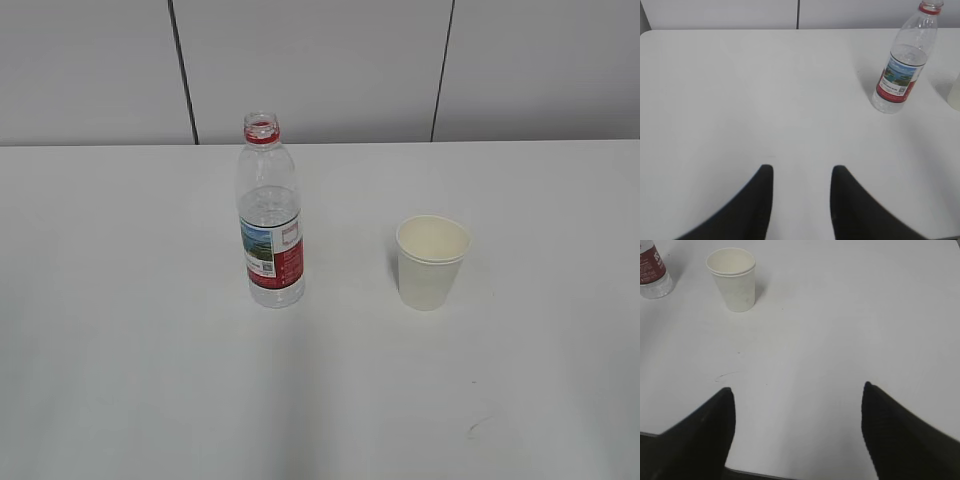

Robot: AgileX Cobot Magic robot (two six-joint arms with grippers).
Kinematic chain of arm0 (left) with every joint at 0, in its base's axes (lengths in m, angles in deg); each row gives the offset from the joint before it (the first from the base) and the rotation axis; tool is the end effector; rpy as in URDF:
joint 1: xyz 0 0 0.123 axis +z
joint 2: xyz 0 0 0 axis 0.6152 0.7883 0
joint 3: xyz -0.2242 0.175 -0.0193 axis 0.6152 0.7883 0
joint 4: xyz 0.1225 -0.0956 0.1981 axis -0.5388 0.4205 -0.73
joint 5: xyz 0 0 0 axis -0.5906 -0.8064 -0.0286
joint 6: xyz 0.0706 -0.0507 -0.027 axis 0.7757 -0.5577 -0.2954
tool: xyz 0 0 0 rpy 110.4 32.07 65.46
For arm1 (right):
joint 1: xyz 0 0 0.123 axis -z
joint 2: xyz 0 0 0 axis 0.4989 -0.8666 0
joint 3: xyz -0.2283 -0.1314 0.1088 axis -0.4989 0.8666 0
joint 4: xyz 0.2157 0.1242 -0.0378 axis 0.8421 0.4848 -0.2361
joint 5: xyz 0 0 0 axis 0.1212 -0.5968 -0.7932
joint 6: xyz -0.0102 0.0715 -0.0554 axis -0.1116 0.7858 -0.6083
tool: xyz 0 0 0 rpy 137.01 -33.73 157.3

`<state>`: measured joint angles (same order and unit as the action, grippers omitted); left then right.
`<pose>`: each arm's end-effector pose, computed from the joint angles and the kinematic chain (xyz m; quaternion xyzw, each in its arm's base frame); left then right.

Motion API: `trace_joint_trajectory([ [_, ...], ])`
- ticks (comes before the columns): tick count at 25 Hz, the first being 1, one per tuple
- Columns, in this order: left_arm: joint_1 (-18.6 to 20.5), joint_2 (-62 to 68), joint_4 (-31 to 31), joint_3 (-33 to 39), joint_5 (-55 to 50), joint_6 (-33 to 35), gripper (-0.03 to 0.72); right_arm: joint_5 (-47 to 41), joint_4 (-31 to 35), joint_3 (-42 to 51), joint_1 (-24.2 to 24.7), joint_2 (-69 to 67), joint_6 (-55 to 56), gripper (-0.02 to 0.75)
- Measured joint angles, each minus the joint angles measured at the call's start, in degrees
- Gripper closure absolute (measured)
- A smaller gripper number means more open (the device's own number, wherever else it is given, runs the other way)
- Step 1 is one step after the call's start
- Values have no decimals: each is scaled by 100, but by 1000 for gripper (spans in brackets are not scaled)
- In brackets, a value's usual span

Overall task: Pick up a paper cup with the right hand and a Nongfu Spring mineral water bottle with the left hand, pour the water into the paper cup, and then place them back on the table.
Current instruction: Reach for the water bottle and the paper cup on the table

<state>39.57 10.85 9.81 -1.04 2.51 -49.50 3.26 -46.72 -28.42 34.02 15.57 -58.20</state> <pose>-0.0134 -0.0107 0.2890 0.0299 0.8388 -0.0332 0.5425 0.0009 0.0111 0.2567 -0.0588 0.8658 0.0013 0.4969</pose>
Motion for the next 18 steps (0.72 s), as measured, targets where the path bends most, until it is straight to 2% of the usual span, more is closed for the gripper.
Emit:
trace_joint_trajectory([
  [18, 0, 0, 1, 0, 0, 0, 449, 0, 0, 0, 0, 0, 0, 156],
])
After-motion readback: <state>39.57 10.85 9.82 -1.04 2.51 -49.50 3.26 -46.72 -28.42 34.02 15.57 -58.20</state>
